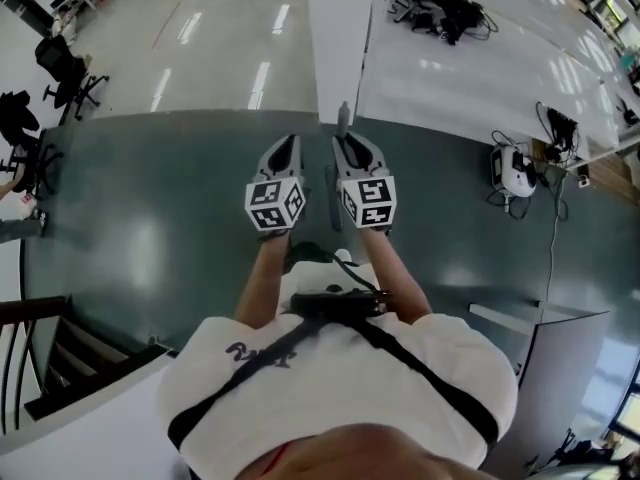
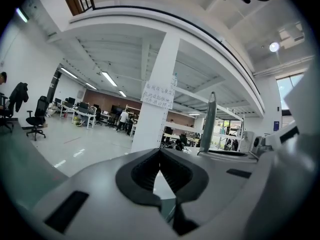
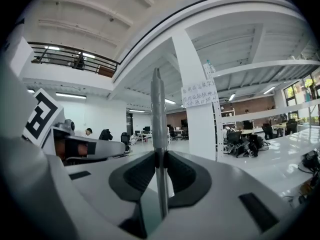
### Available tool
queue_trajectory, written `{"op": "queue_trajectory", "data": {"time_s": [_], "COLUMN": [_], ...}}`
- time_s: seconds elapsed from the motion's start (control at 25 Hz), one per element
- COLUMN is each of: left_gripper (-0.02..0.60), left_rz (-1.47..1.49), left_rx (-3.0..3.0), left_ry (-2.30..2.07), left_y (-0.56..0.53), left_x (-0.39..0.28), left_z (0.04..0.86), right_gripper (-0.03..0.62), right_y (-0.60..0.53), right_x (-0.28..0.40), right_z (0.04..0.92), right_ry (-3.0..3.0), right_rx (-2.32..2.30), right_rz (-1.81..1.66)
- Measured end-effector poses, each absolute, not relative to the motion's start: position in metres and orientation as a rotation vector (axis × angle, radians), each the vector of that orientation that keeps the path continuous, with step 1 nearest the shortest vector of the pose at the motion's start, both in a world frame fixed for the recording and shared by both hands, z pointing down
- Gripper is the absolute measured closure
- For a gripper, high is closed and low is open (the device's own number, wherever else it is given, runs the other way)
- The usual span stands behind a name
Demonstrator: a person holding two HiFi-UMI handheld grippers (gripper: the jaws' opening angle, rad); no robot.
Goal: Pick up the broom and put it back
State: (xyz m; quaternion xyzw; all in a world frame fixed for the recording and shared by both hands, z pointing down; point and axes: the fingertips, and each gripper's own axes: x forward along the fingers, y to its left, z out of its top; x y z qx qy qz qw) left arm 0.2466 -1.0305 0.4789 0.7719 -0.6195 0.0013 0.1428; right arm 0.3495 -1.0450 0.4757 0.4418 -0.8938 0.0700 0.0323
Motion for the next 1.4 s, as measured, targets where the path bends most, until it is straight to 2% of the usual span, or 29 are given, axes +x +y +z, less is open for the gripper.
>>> {"op": "queue_trajectory", "data": {"time_s": [0.4,0.76,1.4], "left_gripper": [0.571,0.571,0.569], "left_rz": [0.003,0.025,0.202], "left_rx": [2.31,2.391,2.17], "left_ry": [-1.642,-1.514,-1.493], "left_y": [-1.176,-1.301,-1.372], "left_x": [0.247,0.212,0.182], "left_z": [0.508,0.535,0.707], "right_gripper": [0.51,0.51,0.51], "right_y": [-1.175,-1.27,-1.374], "right_x": [0.34,0.302,0.293], "right_z": [0.545,0.615,0.825], "right_ry": [-2.612,-2.444,-2.192], "right_rx": [1.386,1.369,1.242], "right_rz": [0.302,0.334,0.629]}}
